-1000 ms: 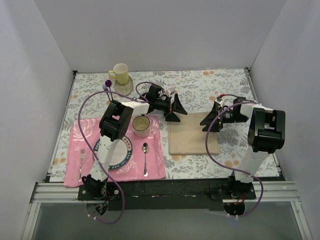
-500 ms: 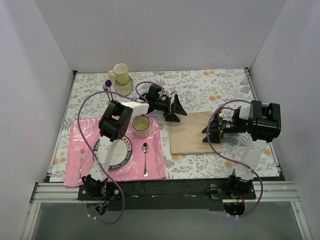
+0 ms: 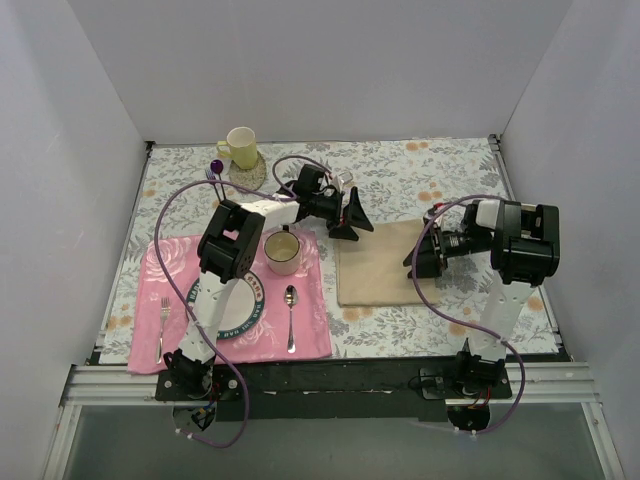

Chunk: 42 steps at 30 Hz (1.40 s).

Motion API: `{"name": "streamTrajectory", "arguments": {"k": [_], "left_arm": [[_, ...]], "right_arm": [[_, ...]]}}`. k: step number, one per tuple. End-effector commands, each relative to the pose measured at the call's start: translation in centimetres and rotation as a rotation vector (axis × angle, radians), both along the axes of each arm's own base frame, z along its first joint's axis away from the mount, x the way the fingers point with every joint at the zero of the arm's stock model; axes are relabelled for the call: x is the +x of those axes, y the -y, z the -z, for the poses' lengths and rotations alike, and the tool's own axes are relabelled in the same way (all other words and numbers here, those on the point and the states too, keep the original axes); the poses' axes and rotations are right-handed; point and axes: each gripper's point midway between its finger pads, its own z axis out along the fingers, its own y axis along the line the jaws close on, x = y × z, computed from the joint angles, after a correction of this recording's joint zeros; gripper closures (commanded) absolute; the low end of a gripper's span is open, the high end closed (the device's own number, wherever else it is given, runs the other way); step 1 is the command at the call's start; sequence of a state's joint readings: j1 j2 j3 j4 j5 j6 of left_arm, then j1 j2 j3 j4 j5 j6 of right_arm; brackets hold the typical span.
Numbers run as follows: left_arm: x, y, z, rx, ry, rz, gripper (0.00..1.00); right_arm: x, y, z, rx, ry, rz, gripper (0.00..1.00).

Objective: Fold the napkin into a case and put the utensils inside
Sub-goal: Smooth out the lower triangle-folded napkin at the center of the board, then pick up the lower triangle-folded napkin from the center of the board.

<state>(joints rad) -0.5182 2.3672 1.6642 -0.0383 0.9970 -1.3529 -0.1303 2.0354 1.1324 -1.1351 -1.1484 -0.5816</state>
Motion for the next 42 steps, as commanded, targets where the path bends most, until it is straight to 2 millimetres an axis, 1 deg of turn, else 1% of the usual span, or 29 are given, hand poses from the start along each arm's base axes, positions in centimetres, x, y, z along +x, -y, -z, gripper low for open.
{"name": "streamTrajectory", "arguments": {"k": [1,2,3,4,5,6,7,8,9,10,12,13,14,15,17,18,20,23,26,30,33,35,38,40,41,42], "left_arm": [[2.4,-1.3,-5.2,0.068,0.292,0.008,0.02],[3.7,-1.5,-6.3,0.097,0.409,0.008,0.02],[3.7,-2.3,-6.1,0.149,0.418,0.010,0.02],[4.1,-2.8,-7.0,0.169,0.462,0.003,0.02],[4.6,-3.3,-7.3,0.186,0.527,0.020,0.02],[4.7,-4.2,-6.9,0.228,0.536,0.017,0.02],[4.6,-4.5,-7.4,0.241,0.567,0.024,0.04],[4.6,-4.9,-7.3,0.257,0.593,0.035,0.07],[4.4,-5.4,-6.6,0.280,0.621,0.056,0.10],[4.3,-5.6,-6.6,0.287,0.635,0.062,0.17],[4.2,-5.8,-6.8,0.298,0.660,0.073,0.23],[4.0,-5.9,-6.9,0.296,0.662,0.080,0.26],[4.1,-5.9,-7.0,0.297,0.666,0.081,0.27],[4.0,-6.0,-7.0,0.300,0.666,0.086,0.27],[4.1,-6.1,-6.8,0.310,0.668,0.085,0.27],[4.2,-6.2,-6.7,0.315,0.672,0.083,0.27],[4.5,-6.3,-6.8,0.329,0.682,0.074,0.26],[4.7,-6.6,-6.1,0.353,0.679,0.070,0.25],[4.7,-6.6,-5.6,0.361,0.668,0.068,0.23],[5.0,-6.7,-5.2,0.366,0.655,0.056,0.23],[5.3,-6.9,-5.1,0.371,0.648,0.046,0.22],[5.6,-7.2,-4.9,0.377,0.641,0.039,0.22],[5.8,-7.8,-4.8,0.380,0.621,0.025,0.22],[5.9,-8.0,-4.6,0.382,0.610,0.018,0.22],[6.0,-8.1,-4.6,0.384,0.605,0.013,0.22],[6.1,-8.1,-4.5,0.385,0.602,0.012,0.22]], "right_arm": [[6.4,0.7,-4.8,0.012,0.230,0.017,0.18],[9.1,1.2,-6.9,-0.014,0.339,0.017,0.19],[10.2,1.5,-7.9,-0.037,0.349,0.036,0.20],[11.8,2.3,-8.0,-0.096,0.411,0.043,0.21],[13.7,3.1,-9.1,-0.140,0.488,0.061,0.22],[14.8,3.7,-9.0,-0.186,0.517,0.074,0.25],[16.1,4.8,-8.1,-0.284,0.518,0.099,0.25],[17.7,5.4,-7.7,-0.332,0.583,0.112,0.26],[18.8,6.1,-7.0,-0.380,0.597,0.124,0.30],[19.6,6.8,-6.2,-0.434,0.600,0.137,0.31],[20.8,7.4,-4.9,-0.474,0.593,0.135,0.33],[21.1,7.7,-4.2,-0.487,0.584,0.133,0.33],[21.3,7.8,-3.8,-0.492,0.585,0.122,0.34],[21.1,7.8,-2.5,-0.485,0.541,0.107,0.34],[21.4,7.7,-2.0,-0.477,0.521,0.106,0.32],[21.4,7.6,-1.2,-0.473,0.499,0.105,0.31],[21.4,7.1,-0.8,-0.450,0.482,0.100,0.30],[20.5,6.5,0.5,-0.439,0.425,0.084,0.23],[19.5,6.2,1.7,-0.420,0.376,0.072,0.23],[18.9,5.6,2.7,-0.391,0.349,0.059,0.32],[18.5,5.2,3.0,-0.359,0.326,0.046,0.36],[18.3,5.0,2.9,-0.345,0.324,0.040,0.39],[18.0,4.8,2.7,-0.322,0.316,0.035,0.49],[17.7,4.6,2.5,-0.312,0.310,0.027,0.51],[17.6,4.6,2.5,-0.311,0.308,0.025,0.57],[17.4,4.5,2.3,-0.304,0.313,0.016,0.60]]}}
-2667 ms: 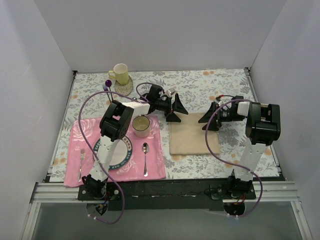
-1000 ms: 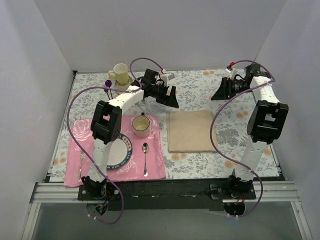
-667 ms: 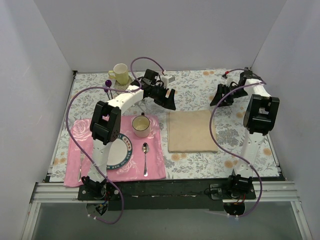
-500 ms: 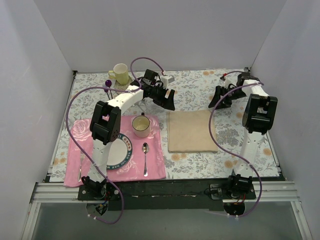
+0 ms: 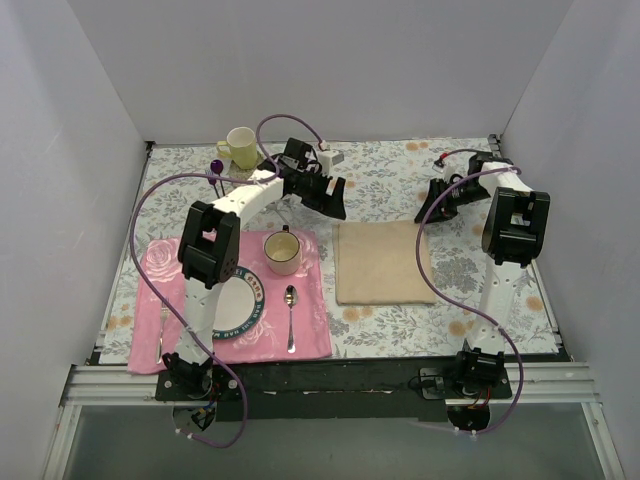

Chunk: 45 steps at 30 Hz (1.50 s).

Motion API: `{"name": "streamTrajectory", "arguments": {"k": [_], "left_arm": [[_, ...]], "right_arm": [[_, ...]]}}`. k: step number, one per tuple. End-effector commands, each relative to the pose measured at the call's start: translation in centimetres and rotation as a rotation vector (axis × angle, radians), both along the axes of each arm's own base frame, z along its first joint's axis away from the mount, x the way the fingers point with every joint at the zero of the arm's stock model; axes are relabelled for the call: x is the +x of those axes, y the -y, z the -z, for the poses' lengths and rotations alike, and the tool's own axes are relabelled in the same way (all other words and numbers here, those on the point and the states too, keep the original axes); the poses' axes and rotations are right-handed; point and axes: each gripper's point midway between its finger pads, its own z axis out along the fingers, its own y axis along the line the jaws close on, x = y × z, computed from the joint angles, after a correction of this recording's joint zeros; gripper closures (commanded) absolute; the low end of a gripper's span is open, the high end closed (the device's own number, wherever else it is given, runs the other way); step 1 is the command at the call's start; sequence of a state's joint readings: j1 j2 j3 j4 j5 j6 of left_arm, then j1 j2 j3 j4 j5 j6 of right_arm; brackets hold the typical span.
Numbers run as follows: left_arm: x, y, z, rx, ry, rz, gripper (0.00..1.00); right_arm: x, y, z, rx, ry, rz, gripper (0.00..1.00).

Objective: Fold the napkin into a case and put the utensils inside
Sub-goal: Pick up the lower triangle-folded napkin from the center of the board, then fold the lower triangle-folded napkin at the center of the board.

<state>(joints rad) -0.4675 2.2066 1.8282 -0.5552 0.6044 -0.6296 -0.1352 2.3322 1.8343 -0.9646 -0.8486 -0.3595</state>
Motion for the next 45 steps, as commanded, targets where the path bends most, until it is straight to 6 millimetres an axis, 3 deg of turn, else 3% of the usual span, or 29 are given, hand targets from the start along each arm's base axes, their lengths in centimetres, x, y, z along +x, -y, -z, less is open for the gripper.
{"name": "streamTrajectory", "arguments": {"k": [1,4,11,24,32,35,42,45], "left_arm": [[1.0,-1.0,-1.7,-0.013,0.017,-0.038,0.22],[1.3,-1.2,-1.7,-0.013,0.016,-0.048,0.22],[1.9,-1.4,-2.1,-0.016,0.036,-0.060,0.22],[1.8,-1.9,-3.1,-0.027,0.059,-0.091,0.21],[1.4,-2.1,-3.0,-0.030,0.082,-0.075,0.20],[1.3,-2.0,-3.3,-0.041,0.098,-0.062,0.20],[1.5,-1.9,-3.3,-0.043,0.105,-0.055,0.20],[1.8,-1.8,-3.2,-0.041,0.107,-0.056,0.20]], "right_arm": [[-1.1,-0.8,-0.9,0.062,-0.018,-0.035,0.63],[-1.3,-1.0,-1.7,0.075,0.007,-0.051,0.70],[-1.4,-1.6,-3.8,0.089,0.110,-0.108,0.99],[-4.1,-2.9,-5.6,0.017,0.358,-0.360,0.99],[-7.0,-2.9,-4.4,-0.073,0.473,-0.539,0.99],[-6.4,-2.5,-3.9,-0.111,0.473,-0.516,0.99],[-2.1,-1.1,-4.6,-0.128,0.407,-0.347,0.99],[-1.2,-0.5,-4.1,-0.165,0.385,-0.321,0.82]]}}
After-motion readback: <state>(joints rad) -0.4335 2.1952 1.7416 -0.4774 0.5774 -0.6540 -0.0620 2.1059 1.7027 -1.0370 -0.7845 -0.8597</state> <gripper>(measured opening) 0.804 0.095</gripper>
